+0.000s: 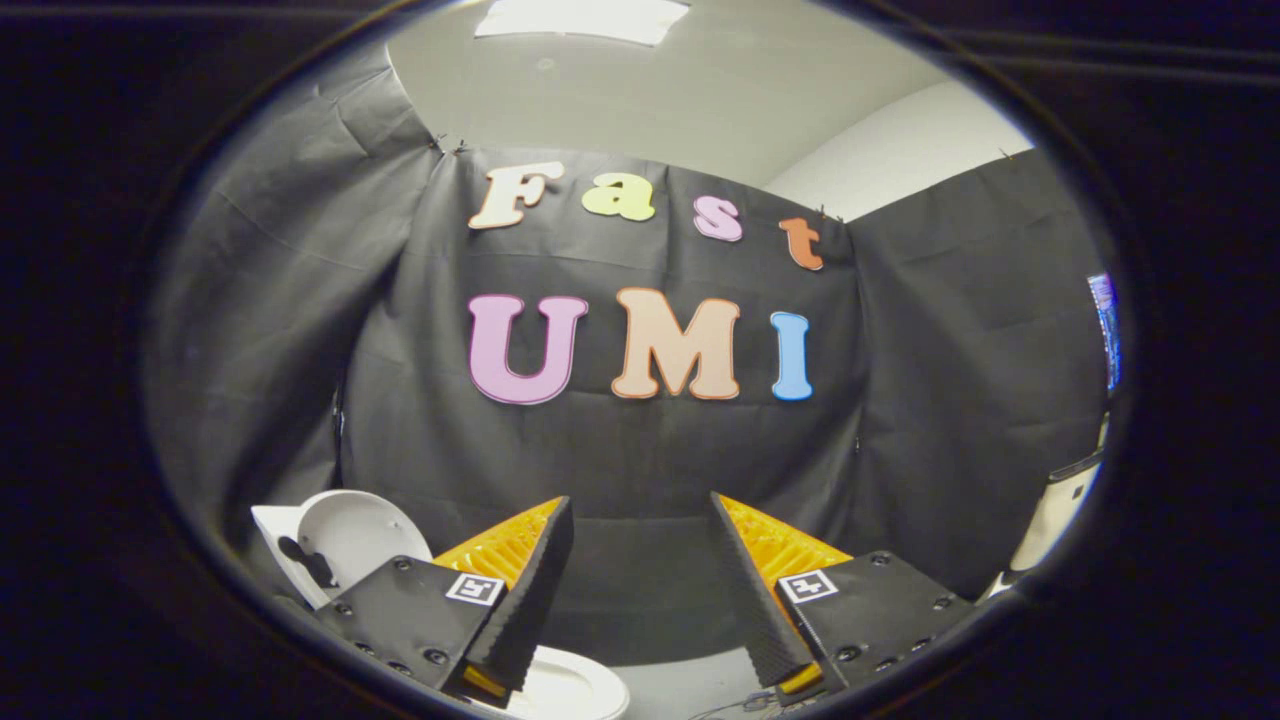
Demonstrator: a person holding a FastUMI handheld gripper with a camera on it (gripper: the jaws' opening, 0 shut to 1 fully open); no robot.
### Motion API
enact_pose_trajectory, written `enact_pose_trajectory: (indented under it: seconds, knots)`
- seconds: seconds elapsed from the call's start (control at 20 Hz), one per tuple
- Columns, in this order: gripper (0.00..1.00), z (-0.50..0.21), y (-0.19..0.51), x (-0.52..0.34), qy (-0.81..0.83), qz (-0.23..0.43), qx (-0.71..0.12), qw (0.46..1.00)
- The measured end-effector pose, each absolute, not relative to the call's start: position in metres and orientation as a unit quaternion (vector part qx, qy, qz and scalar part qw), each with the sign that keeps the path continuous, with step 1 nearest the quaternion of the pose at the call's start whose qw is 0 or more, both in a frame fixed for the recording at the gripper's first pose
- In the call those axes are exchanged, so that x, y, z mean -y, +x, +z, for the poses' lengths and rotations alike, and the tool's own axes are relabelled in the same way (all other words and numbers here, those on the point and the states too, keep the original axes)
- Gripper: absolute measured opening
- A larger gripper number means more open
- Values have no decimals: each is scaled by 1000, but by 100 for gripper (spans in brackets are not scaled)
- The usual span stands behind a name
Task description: Open the toilet lid.
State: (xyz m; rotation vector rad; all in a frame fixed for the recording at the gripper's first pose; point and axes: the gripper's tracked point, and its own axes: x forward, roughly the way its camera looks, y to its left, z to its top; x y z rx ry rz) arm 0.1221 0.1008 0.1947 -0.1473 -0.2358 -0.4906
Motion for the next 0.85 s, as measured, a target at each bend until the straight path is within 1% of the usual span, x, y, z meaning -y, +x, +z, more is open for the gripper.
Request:
enact_pose_trajectory:
  seconds: [0.15, 0.3, 0.45, 0.6, 0.8, 0.85]
  knots:
    - [84, 183, 93, -72, -68, -272, 113, 953]
    - [84, 173, 71, -56, -69, -282, 113, 950]
    - [84, 158, 57, -51, -55, -251, 114, 960]
    - [84, 146, 46, -49, -23, -196, 136, 971]
    - [84, 118, 44, -20, 23, -173, 138, 975]
    - [81, 111, 46, -17, 35, -165, 137, 976]
